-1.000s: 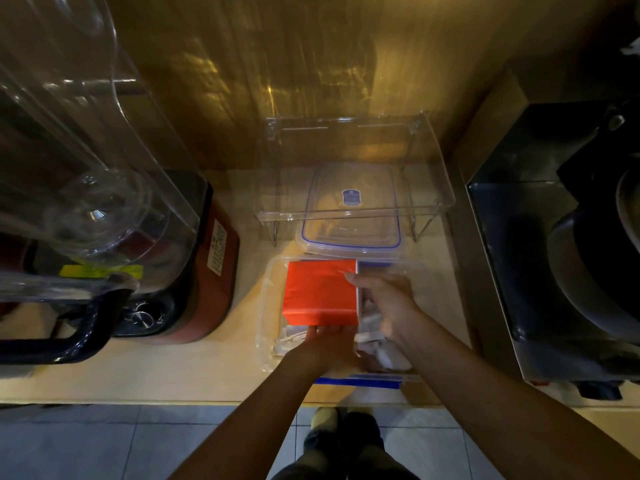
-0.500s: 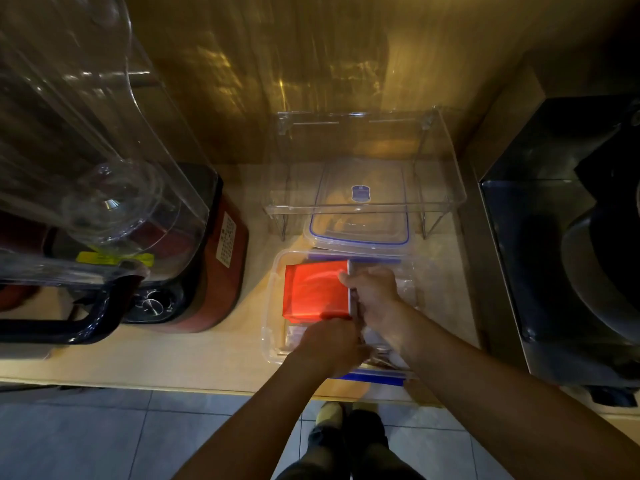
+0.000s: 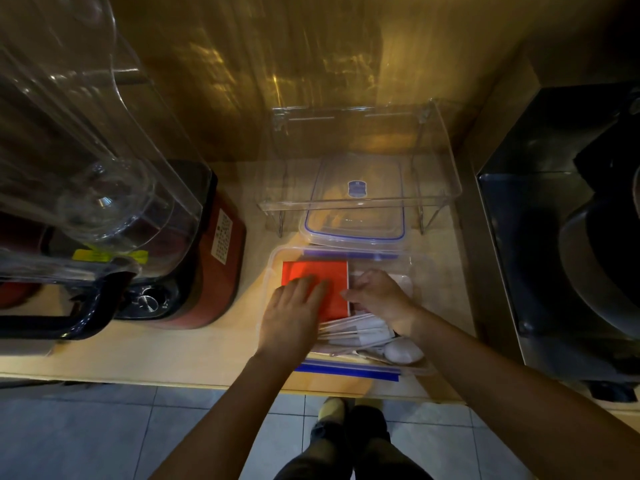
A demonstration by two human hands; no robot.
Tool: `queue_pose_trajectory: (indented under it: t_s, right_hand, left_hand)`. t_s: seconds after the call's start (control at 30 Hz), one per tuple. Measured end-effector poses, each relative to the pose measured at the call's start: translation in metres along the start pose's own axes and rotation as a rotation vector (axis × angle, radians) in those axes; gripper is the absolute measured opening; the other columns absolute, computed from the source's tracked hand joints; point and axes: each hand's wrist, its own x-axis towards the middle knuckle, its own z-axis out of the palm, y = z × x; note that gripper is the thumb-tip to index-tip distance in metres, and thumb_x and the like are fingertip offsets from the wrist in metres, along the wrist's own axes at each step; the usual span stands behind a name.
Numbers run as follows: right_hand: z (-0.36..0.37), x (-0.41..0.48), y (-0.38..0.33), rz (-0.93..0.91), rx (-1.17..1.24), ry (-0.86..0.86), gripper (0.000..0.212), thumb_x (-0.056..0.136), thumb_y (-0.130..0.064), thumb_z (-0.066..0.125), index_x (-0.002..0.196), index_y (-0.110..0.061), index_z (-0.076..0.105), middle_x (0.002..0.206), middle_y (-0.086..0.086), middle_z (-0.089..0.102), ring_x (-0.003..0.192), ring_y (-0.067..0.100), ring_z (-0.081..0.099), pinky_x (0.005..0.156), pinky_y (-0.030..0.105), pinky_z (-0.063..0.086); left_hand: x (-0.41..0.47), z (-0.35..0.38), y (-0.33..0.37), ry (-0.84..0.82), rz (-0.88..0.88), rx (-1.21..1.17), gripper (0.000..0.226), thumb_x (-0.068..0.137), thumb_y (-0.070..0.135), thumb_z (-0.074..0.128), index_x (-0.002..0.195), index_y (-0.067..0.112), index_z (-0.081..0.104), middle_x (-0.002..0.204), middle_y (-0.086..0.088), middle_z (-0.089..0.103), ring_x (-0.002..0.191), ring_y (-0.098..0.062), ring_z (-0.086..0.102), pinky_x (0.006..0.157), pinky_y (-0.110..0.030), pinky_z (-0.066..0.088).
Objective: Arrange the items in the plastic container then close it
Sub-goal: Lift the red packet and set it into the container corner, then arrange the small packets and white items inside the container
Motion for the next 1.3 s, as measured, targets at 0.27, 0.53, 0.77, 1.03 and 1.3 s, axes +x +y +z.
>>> queue_pose_trajectory:
  t_s: [0.27, 0.53, 0.77, 1.03, 1.3]
  right_hand:
    - [0.002, 0.005, 0.009, -0.088, -0.307, 0.059, 0.026, 0.084, -0.028, 0.065, 0.064, -0.024, 0.05, 0.075, 0.005, 0.066, 0.076, 0.024, 0.063, 0.07, 0.034, 0.049]
    - [0.003, 0.002, 0.013, -0.164, -0.488, 0.015, 0.013, 0.092, -0.036, 0.052, 0.083, -0.026, 0.051, 0.082, -0.006, 0.063, 0.083, 0.018, 0.064, 0.079, 0.036, 0.051]
    - [-0.032, -0.014, 0.003, -0.24, -0.884, -0.117, 0.018, 0.083, -0.027, 0.061, 0.097, -0.017, 0.062, 0.101, 0.002, 0.066, 0.095, 0.019, 0.06, 0.085, 0.035, 0.047]
    - [-0.033, -0.025, 0.011, -0.38, -1.193, -0.165, 0.035, 0.076, -0.036, 0.068, 0.103, -0.018, 0.058, 0.104, -0.001, 0.055, 0.093, 0.013, 0.046, 0.074, 0.027, 0.031]
    - [-0.033, -0.024, 0.017, -0.383, -1.127, -0.212, 0.034, 0.089, -0.029, 0.054, 0.123, -0.022, 0.054, 0.119, 0.004, 0.053, 0.114, 0.023, 0.048, 0.087, 0.032, 0.034]
  left_hand:
    - [0.003, 0.002, -0.014, 0.016, -0.055, 0.099, 0.052, 0.075, 0.016, 0.073, 0.125, 0.015, 0.058, 0.128, -0.013, 0.062, 0.118, -0.031, 0.059, 0.098, -0.043, 0.047]
    - [0.003, 0.012, -0.017, -0.064, -0.072, 0.035, 0.062, 0.091, 0.024, 0.053, 0.146, 0.021, 0.025, 0.155, -0.005, 0.03, 0.143, -0.023, 0.027, 0.116, -0.037, 0.024]
    - [-0.002, -0.016, -0.007, -0.003, 0.034, -0.097, 0.031, 0.083, 0.02, 0.059, 0.114, 0.015, 0.06, 0.111, -0.012, 0.065, 0.098, -0.033, 0.062, 0.081, -0.041, 0.05]
    - [-0.011, -0.007, 0.014, -0.23, 0.128, -0.244, 0.035, 0.09, 0.026, 0.05, 0.124, 0.025, 0.056, 0.124, -0.003, 0.064, 0.107, -0.026, 0.062, 0.081, -0.033, 0.05]
    - [-0.007, -0.001, 0.016, -0.319, 0.071, -0.351, 0.034, 0.091, 0.022, 0.051, 0.125, 0.022, 0.056, 0.126, -0.005, 0.062, 0.106, -0.025, 0.062, 0.086, -0.036, 0.053]
